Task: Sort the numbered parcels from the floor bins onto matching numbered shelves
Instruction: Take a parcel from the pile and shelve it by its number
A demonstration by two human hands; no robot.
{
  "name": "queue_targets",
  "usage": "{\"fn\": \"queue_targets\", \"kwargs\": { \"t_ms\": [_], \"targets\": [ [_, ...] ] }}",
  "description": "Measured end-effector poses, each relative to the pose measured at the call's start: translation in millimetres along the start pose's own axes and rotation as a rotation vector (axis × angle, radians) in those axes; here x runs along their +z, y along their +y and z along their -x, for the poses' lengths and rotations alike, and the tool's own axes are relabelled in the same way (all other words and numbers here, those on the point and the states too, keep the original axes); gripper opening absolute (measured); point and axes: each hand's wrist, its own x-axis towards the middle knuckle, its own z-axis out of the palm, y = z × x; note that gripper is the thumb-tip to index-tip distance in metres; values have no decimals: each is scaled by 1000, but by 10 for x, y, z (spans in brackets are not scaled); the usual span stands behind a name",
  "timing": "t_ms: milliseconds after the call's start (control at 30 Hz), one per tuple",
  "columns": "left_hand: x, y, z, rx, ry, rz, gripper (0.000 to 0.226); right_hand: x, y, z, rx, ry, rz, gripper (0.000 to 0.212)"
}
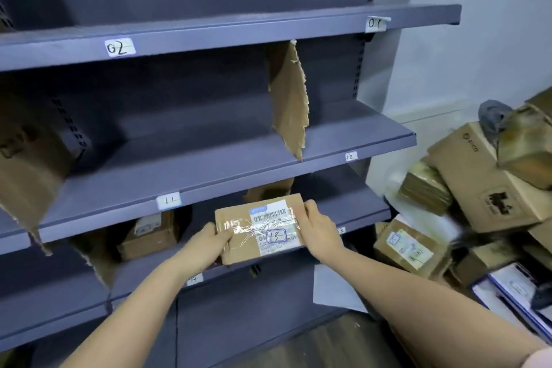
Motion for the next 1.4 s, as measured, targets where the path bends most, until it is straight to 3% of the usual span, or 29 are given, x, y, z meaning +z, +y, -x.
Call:
{"fn": "queue_targets", "kwargs": {
  "t_ms": [233, 400, 500, 667, 900, 1033, 1200, 1400],
  "targets": [
    [718, 296, -494, 90, -191, -71, 16, -305, 615, -103, 178, 128, -17, 42],
    [1260, 441, -699, 67, -223, -4, 16, -553, 970, -255, 190, 222, -20, 48],
    [1564, 499, -886, -2, -149, -34, 37, -641, 1182, -454, 171, 177, -20, 43],
    [2087, 640, -1242, -69, 86, -15, 43, -721, 1549, -939, 165, 7, -115, 26],
    [2687, 715, -1782, -284, 473, 346, 38, -648, 1903, -1749, 65, -201, -201, 36],
    [2825, 643, -2069, -247, 568, 470, 24, -421, 1985, -2235, 3, -223, -182, 46],
    [2860, 409, -2648, -171, 653, 465, 45, 61, 1992, -2815, -56, -184, -213, 43],
    [2844, 171, -3184, -97, 619, 422, 63, 497, 2047, -3260, -94, -153, -196, 37]
  ]
}}
